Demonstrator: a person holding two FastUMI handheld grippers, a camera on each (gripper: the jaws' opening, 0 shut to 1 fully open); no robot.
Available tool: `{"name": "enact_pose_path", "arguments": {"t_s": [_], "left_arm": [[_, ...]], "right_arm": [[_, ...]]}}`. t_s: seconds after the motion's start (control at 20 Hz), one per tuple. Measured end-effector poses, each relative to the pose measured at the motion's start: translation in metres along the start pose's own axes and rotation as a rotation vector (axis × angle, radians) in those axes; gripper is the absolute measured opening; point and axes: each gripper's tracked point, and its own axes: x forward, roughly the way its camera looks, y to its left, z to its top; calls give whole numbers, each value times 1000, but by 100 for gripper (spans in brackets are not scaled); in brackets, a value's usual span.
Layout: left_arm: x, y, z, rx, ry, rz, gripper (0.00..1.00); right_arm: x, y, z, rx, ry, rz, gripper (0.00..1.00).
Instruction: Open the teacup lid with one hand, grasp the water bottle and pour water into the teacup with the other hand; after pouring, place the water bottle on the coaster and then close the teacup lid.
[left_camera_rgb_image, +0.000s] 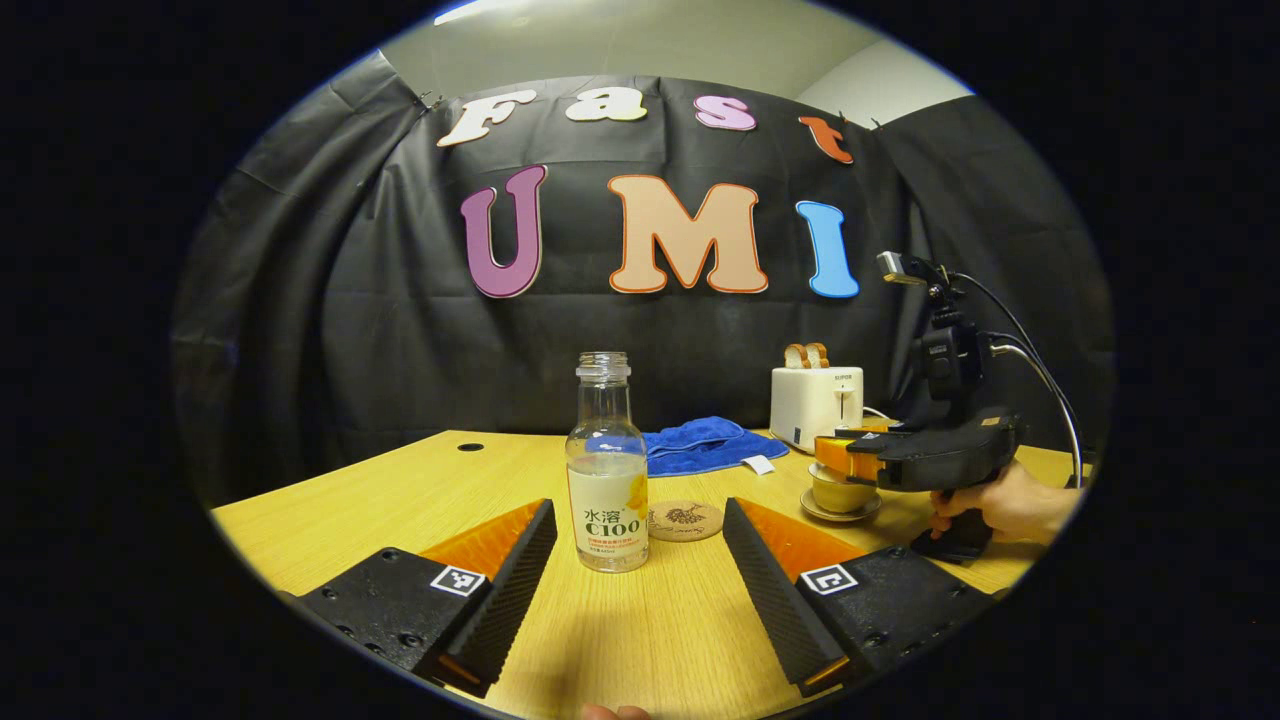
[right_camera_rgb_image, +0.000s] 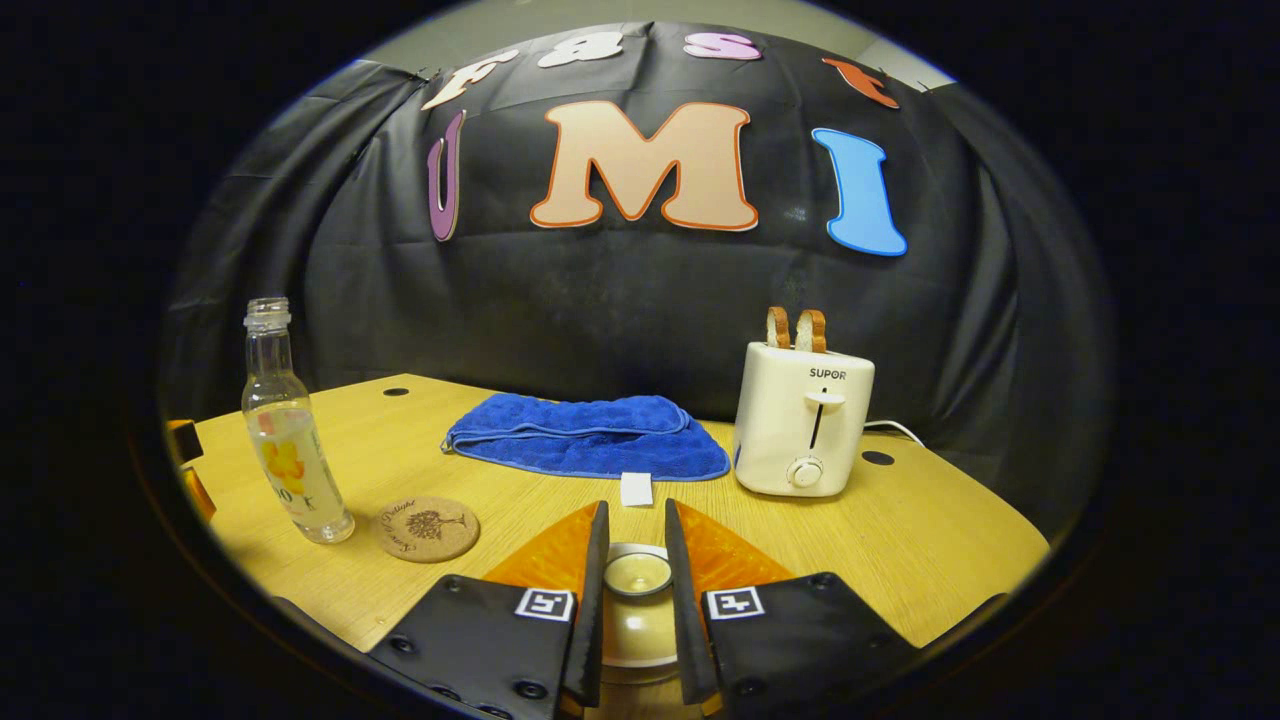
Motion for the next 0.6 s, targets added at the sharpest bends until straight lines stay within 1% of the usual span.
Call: {"name": "enact_pose_path", "arguments": {"t_s": [0.15,0.25,0.3,0.4,0.6], "left_arm": [[0,0,-1,0,0,0,98],[0,0,-1,-1,1,0,98],[0,0,0,-1,1,1,98],[0,0,0,-1,1,2,98],[0,0,0,-1,1,2,98]], "right_arm": [[0,1,-1,8,4,13,34],[-1,0,1,47,-4,30,34],[0,-4,1,72,-12,27,27],[-3,-4,5,104,-35,44,26],[-12,-3,16,106,-110,61,26]]}}
